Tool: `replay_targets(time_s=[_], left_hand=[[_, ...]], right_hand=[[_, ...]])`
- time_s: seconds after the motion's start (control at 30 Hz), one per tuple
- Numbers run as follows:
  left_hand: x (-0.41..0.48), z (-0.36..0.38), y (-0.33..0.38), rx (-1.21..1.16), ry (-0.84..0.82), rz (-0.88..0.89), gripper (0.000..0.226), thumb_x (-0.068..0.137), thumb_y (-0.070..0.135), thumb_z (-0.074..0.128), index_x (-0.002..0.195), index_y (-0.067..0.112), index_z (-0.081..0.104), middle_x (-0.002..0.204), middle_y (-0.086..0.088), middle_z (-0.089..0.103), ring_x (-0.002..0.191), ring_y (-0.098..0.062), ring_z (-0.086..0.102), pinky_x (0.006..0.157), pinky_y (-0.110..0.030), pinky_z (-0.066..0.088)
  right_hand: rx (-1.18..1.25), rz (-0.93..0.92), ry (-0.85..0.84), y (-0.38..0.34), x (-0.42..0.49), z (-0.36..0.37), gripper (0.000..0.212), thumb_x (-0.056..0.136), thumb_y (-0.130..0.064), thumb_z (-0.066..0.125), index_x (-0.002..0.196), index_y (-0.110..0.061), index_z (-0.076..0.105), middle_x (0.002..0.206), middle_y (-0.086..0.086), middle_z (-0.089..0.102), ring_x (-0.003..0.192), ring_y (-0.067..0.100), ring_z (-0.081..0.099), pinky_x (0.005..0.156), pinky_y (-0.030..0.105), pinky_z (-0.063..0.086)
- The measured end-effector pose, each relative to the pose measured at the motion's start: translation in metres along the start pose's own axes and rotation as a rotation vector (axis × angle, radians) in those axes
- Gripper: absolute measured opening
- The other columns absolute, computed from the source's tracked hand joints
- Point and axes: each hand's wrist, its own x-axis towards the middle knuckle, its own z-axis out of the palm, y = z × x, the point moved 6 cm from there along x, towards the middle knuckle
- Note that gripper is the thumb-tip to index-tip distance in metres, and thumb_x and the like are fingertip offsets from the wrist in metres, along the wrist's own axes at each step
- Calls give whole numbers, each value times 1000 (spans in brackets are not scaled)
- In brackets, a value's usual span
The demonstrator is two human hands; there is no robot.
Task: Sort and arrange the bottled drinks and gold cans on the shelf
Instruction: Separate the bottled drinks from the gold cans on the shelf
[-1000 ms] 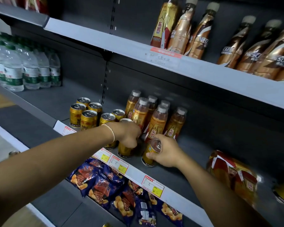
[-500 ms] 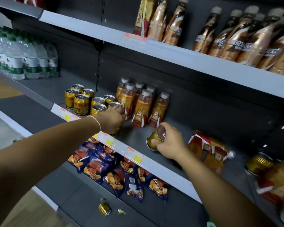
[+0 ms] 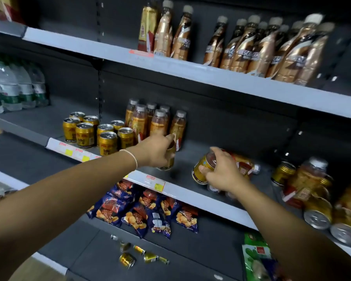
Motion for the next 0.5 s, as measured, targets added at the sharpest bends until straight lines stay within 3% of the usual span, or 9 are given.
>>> replay_targets(time_s=[0.1,0.2,0.3,0.4,0.5], left_hand=[[3,-6,24,-115,22,51,63,89,38,62,140,8,42,130,-16,45,118,-34,50,101,-38,45],[6,-3,57,-208,19,141,61,87,36,64,138,7,46,129,-18,51,120,-32,50,100,-32,42],[1,9,94,-285,3,214,61,83,36,68,136,11,50,124,-14,57,119,-30,51,97,-30,42],[-7,22,138,-340,-20,290,42,78,37,71,114,18,63,100,-4,63,104,-28,58,81,-29,48],[-10,32,191,-345,-91,379,40,79,39,70,112,18,66,107,-2,66,104,-25,59,81,-28,48]], right_hand=[[-28,70,38,10,-19,-26,75,82,-34,75,145,-18,39,137,10,52,123,28,52,103,32,42],[-41,136,74,26,-45,-47,67,79,-33,78,136,-18,47,124,3,60,113,24,57,94,27,45],[13,241,70,52,-79,-60,56,78,-33,79,126,-21,53,111,-6,61,107,19,60,92,29,50],[43,370,64,84,-118,-70,46,77,-33,81,113,-16,58,106,-3,65,100,18,61,91,36,52],[12,462,44,115,-156,-85,36,76,-33,81,99,-16,60,93,-4,63,92,18,62,81,31,52]])
